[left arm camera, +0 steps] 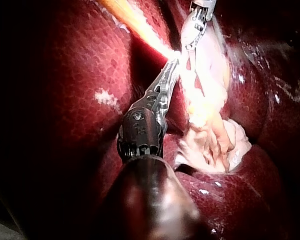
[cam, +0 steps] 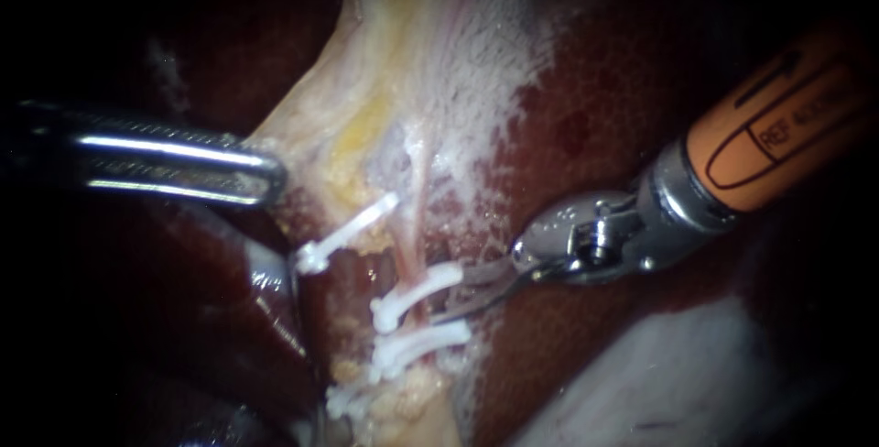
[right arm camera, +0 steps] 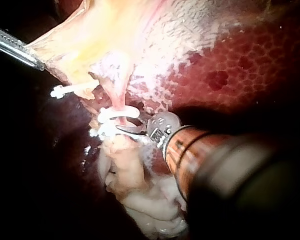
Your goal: Go to the cutting position right tube
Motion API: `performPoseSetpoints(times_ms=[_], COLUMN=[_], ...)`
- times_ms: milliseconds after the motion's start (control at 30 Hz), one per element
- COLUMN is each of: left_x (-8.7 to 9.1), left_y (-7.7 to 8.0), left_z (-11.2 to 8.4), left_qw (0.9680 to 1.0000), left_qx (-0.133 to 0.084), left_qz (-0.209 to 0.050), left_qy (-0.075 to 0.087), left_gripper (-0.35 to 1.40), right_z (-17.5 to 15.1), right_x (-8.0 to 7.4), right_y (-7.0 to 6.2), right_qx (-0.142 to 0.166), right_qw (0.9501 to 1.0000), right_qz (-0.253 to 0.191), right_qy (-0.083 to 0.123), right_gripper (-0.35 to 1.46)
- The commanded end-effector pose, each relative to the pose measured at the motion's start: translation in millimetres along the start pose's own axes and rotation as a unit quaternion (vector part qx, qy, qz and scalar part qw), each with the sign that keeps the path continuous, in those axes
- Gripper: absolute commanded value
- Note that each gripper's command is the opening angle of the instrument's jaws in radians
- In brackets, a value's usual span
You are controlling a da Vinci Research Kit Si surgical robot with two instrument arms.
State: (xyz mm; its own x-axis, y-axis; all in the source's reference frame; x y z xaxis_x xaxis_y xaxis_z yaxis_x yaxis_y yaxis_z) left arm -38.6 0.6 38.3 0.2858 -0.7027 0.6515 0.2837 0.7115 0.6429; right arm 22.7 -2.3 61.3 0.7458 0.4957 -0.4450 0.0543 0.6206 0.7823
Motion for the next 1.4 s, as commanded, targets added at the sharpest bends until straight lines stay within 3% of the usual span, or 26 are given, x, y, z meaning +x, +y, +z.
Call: performPoseSetpoints(times_ms=[33, 500, 1400], left_x=[0.0, 0.0, 0.0], left_y=[0.0, -0.2, -0.3], left_z=[0.1, 0.2, 0.3], left_qw=[1.0, 1.0, 1.0], left_qx=[0.0, -0.001, -0.001], left_qz=[0.0, 0.0, 0.0], left_qy=[0.0, 0.0, 0.0], left_gripper=[-0.35, -0.35, -0.35], right_z=[0.1, 1.1, 1.9], right_x=[0.1, 0.8, 1.1], right_y=[0.0, 0.1, 0.0], right_qx=[0.0, 0.009, 0.016], right_qw=[1.0, 0.9998, 0.9997], right_qz=[-0.002, 0.003, -0.003], right_qy=[0.001, 0.017, 0.018], right_gripper=[0.29, 0.21, 0.17])
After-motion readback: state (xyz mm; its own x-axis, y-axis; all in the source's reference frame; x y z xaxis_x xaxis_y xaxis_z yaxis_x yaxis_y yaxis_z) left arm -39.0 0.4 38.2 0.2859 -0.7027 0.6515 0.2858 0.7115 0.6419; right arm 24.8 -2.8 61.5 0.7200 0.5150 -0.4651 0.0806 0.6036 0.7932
